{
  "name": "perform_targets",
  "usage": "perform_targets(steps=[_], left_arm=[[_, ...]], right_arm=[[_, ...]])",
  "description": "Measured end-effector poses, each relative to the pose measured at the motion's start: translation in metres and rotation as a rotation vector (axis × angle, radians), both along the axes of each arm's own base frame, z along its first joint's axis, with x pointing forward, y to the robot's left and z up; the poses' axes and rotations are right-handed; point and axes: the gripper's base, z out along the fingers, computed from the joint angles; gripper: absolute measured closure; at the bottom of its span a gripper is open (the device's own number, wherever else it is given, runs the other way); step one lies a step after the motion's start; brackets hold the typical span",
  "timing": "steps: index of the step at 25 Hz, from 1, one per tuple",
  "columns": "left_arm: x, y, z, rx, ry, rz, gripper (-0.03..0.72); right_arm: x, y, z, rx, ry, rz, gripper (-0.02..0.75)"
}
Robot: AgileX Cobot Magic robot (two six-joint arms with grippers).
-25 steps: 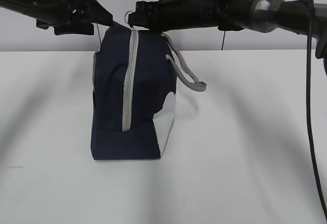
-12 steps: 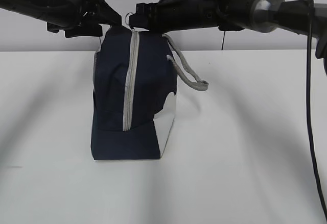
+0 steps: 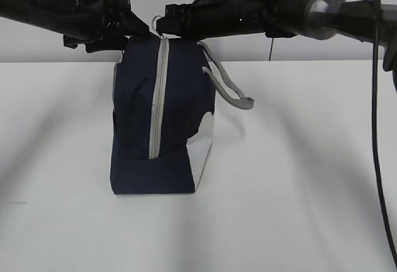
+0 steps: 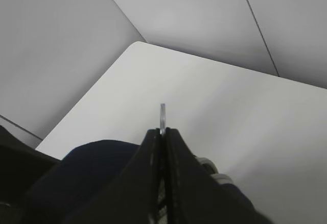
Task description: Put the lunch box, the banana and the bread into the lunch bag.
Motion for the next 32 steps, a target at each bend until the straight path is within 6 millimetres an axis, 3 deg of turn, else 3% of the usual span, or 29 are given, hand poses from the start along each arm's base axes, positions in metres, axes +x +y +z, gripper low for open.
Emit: perform_targets(steps=[5, 11, 13, 19, 25, 32], left_arm=[[0.001, -0.003, -0.005, -0.008, 0.015, -0.001, 0.354], [0.002, -0.005, -0.004, -0.033, 0.015, 0.014, 0.61], [0.001, -0.005, -0.004, -0.025, 0.008, 0.002, 0.657], [0.001, -0.006, -0.004, 0.008, -0.035, -0.046, 0.672], [0.0, -0.007, -0.003, 0.007, -0.04, -0.059, 0.672], [0.0, -0.007, -0.001, -0.015, -0.04, -0.052, 0.672]], right_arm=[[0.0, 0.0, 0.0, -0.001, 0.0, 0.0, 0.732], [0.0, 0.0, 0.0, -0.001, 0.0, 0.0, 0.732], [0.0, 0.0, 0.001, -0.001, -0.002, 0.0, 0.732], [0.003, -0.004, 0.013, 0.033, 0.005, 0.0, 0.732], [0.007, -0.021, 0.032, 0.079, 0.017, 0.034, 0.732], [0.01, -0.033, 0.04, 0.102, 0.04, 0.062, 0.732]])
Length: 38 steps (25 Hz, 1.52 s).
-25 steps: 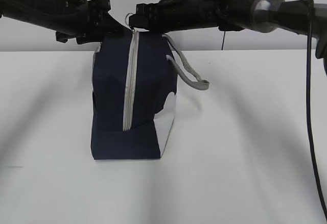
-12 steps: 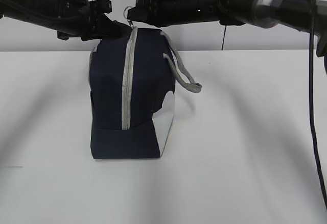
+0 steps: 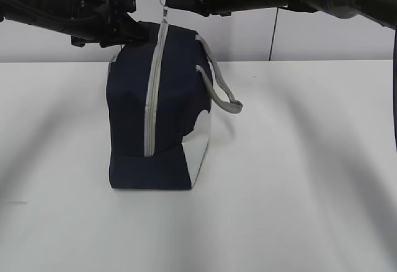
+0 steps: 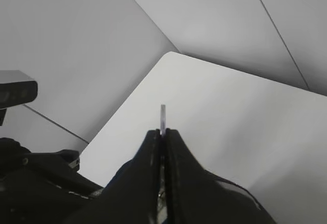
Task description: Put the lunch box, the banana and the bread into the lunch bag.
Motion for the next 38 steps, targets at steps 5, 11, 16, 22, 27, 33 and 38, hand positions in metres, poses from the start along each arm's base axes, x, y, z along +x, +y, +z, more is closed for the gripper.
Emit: perform_targets(steps=[5, 11, 16, 22, 27, 33, 38], left_arm=[[-0.0008, -0.0009, 0.0003, -0.01, 0.007, -0.008, 0.673], [-0.0015, -0.0023, 0.0015, -0.039, 0.018, -0.011, 0.673], [-0.0018, -0.0027, 0.0018, -0.045, 0.021, -0.013, 0.673], [-0.0025, -0.0033, 0.0018, -0.049, 0.026, -0.021, 0.673], [-0.0027, -0.0037, 0.0019, -0.05, 0.027, -0.023, 0.673], [-0.0029, -0.004, 0.0021, -0.055, 0.029, -0.024, 0.674], [-0.0034, -0.0051, 0.0031, -0.078, 0.038, -0.026, 0.674]], right_arm=[[0.0, -0.0006, 0.0005, 0.004, 0.006, 0.001, 0.732], [0.0002, -0.0009, 0.0, 0.006, 0.012, -0.001, 0.732], [0.0003, -0.0009, 0.0003, 0.011, 0.014, -0.001, 0.732], [0.0001, -0.0008, 0.0003, 0.012, 0.016, 0.001, 0.732], [0.0001, -0.0008, 0.0003, 0.013, 0.018, 0.0, 0.732], [0.0001, -0.0008, 0.0003, 0.013, 0.018, 0.0, 0.732], [0.0001, -0.0008, 0.0003, 0.013, 0.018, 0.0, 0.732]])
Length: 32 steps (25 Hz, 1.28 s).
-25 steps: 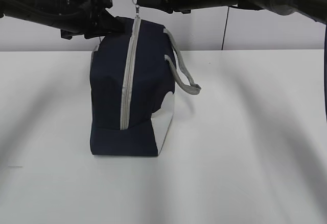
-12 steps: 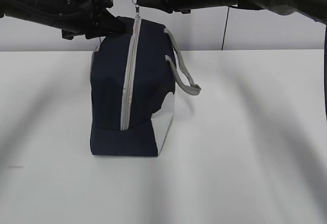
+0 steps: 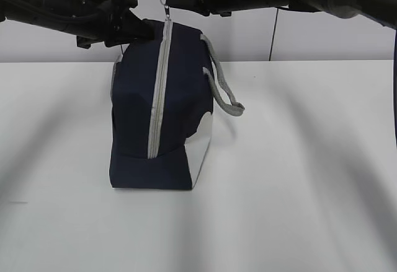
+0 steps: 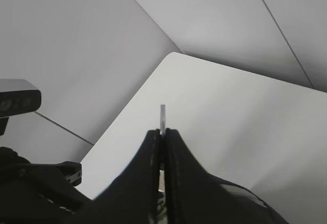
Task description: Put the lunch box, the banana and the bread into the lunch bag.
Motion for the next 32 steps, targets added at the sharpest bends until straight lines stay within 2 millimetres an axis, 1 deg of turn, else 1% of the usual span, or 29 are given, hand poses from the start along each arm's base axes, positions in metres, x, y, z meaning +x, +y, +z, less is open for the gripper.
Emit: perform_targets(steps=[13, 19, 32], left_arm=[[-0.003, -0.003, 0.001, -0.026, 0.02, -0.032, 0.674], [-0.005, -0.004, 0.002, -0.047, 0.032, -0.05, 0.675], [-0.006, -0.005, 0.002, -0.046, 0.029, -0.071, 0.675]], right_arm=[[-0.002, 0.001, 0.0, 0.006, 0.009, 0.019, 0.732], [-0.005, 0.007, 0.0, 0.008, 0.01, 0.037, 0.732], [-0.007, 0.012, 0.001, 0.023, 0.014, 0.045, 0.732]])
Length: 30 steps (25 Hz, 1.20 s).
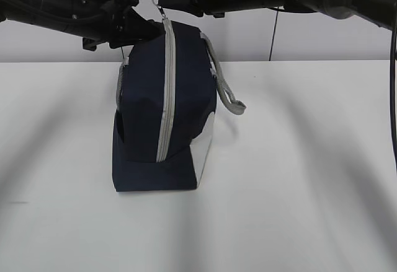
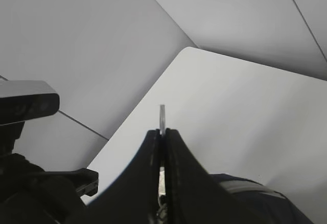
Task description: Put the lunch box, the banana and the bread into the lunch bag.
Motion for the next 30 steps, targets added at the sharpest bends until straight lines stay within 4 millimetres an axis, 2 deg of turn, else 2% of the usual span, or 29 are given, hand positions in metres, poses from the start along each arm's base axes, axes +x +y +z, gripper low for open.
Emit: perform_targets(steps=[30], left_arm=[[0.0007, 0.0003, 0.0001, 0.012, -0.023, -0.004, 0.675]], right_arm=[[-0.0001, 0.0006, 0.0011, 0.015, 0.005, -0.001, 0.732]])
